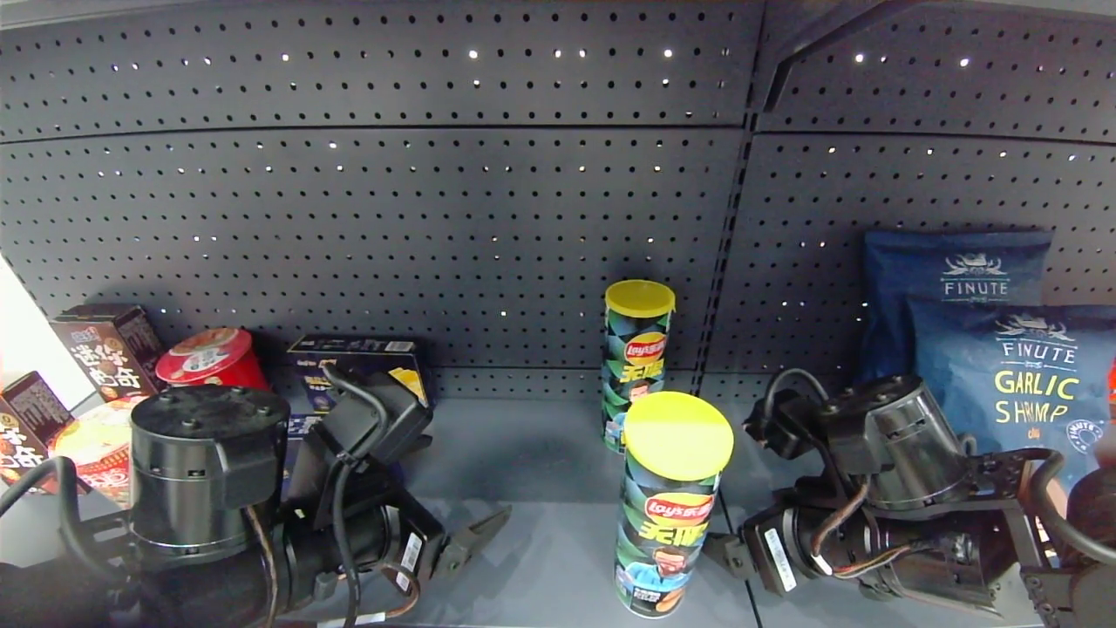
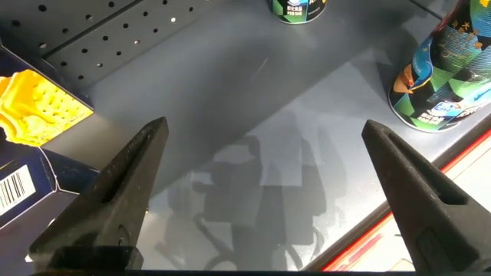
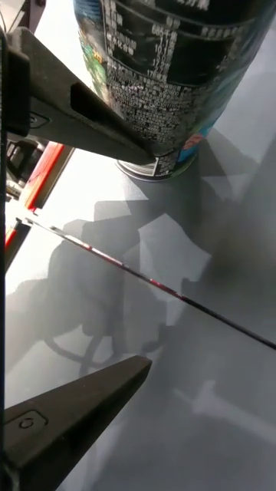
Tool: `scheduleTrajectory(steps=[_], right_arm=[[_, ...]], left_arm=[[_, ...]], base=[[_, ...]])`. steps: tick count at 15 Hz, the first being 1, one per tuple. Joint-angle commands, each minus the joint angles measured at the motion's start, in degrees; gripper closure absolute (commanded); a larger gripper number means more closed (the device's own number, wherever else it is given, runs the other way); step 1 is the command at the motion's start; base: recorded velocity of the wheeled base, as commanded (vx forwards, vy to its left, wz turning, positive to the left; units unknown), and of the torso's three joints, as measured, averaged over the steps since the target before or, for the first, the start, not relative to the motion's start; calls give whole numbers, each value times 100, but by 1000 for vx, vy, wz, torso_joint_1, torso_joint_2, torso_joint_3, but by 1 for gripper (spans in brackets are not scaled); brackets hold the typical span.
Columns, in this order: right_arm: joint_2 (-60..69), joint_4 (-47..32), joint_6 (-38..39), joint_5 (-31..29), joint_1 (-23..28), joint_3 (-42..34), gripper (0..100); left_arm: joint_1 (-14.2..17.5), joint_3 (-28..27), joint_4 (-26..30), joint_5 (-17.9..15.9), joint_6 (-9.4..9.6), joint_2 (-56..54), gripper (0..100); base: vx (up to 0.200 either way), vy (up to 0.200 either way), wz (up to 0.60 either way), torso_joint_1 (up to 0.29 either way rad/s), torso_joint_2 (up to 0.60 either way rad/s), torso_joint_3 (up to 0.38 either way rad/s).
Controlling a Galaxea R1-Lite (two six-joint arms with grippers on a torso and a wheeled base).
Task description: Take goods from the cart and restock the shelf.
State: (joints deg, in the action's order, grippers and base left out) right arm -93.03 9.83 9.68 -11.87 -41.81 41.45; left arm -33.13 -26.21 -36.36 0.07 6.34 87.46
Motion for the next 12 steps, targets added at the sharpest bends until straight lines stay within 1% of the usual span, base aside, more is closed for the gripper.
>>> scheduleTrajectory(steps=[1, 12], right_arm=[[21, 11, -1, 1, -20, 4, 0], [-49, 11, -1, 1, -29, 4, 0]], left_arm=[[0, 2, -2, 1, -1, 8, 0], [0, 2, -2, 1, -1, 52, 0]], base=[[0, 0, 0, 0, 0, 0], [0, 0, 0, 0, 0, 0]])
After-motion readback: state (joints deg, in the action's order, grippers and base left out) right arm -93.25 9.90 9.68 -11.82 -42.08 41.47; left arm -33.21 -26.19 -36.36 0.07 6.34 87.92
